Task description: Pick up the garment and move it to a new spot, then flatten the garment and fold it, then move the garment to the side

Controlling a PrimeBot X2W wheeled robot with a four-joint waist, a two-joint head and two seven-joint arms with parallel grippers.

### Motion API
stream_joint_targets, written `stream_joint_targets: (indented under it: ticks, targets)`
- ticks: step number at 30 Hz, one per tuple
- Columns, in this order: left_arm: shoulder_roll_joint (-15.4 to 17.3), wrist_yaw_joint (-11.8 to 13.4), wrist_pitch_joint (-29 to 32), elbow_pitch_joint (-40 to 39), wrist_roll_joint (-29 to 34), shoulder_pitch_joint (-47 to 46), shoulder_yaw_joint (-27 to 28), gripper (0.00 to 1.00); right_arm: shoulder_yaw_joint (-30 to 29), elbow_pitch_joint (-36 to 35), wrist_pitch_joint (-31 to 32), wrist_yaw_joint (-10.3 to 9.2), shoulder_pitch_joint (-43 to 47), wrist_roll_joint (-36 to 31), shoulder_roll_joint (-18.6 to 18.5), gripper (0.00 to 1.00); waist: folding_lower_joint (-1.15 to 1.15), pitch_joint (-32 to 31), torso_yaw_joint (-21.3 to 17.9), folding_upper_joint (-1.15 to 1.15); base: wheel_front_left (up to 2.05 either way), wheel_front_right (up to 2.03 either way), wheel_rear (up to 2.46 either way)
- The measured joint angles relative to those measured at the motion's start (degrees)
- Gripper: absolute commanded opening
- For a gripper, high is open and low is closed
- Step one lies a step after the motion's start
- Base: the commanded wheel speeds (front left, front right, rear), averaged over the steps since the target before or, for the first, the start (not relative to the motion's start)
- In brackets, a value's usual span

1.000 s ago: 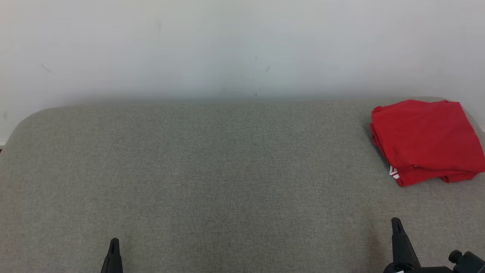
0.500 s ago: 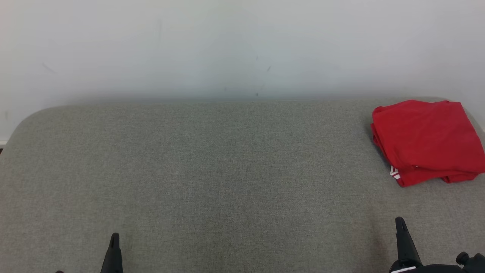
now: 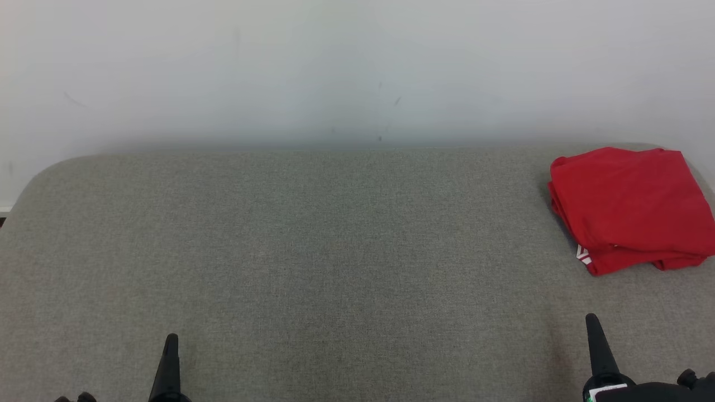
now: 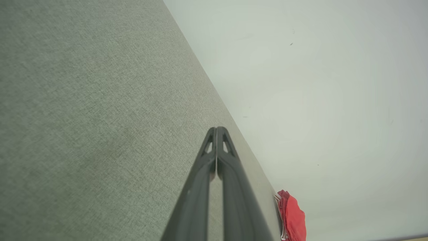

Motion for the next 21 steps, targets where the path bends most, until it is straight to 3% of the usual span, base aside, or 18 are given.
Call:
stream_joint_targets:
  ticks: [21]
  targets:
    - [0.0,0.0,2.7,0.3,-10.8,-1.4,0.2,0.00,-0.2,-0.5,2.2,0.00,-1.1,12.0,-0.7,0.00,0.00,0.1,0.2,0.00,0.00,0.00,0.00]
